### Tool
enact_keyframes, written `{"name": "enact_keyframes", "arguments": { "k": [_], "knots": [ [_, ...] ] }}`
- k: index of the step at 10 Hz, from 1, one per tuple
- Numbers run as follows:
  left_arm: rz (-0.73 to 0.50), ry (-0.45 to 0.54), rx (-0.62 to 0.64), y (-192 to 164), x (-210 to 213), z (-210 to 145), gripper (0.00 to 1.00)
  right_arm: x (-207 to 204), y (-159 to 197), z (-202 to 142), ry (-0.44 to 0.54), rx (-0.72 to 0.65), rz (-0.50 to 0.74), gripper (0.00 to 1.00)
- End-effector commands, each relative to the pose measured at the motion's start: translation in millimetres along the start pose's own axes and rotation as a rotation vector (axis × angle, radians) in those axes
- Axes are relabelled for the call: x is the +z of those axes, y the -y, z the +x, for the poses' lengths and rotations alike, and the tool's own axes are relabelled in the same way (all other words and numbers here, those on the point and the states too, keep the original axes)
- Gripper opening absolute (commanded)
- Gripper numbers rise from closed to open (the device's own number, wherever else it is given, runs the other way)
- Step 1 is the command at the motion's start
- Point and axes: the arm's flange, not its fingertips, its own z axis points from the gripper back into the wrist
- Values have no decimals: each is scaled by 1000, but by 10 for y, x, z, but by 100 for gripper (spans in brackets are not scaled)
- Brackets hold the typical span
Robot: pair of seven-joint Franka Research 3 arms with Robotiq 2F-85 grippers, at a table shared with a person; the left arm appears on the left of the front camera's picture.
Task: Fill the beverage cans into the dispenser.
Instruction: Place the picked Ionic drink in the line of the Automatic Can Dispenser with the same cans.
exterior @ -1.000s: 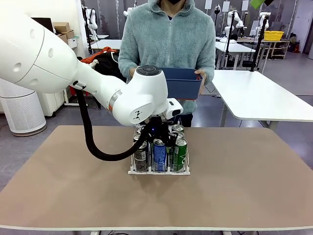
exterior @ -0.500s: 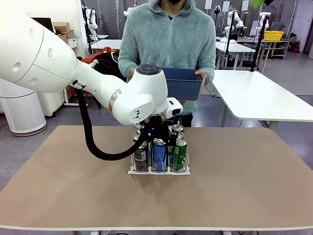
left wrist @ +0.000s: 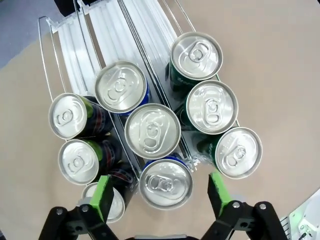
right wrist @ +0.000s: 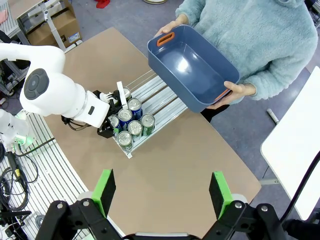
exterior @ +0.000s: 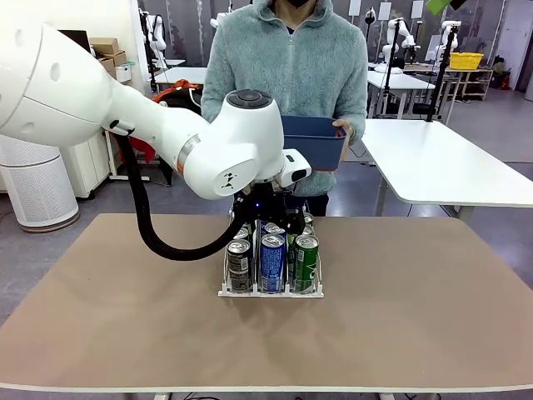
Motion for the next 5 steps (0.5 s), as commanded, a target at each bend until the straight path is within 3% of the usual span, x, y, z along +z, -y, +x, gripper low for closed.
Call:
{"name": "enact_keyframes", "arguments": {
  "k": [1, 5],
  "knots": [
    [44, 45, 6, 55, 91, -70, 100, -6, -3, 2, -2, -1, -1, 100],
    [7, 18, -8, 6, 81, 7, 100, -6, -3, 2, -2, -1, -1, 100]
  ]
}}
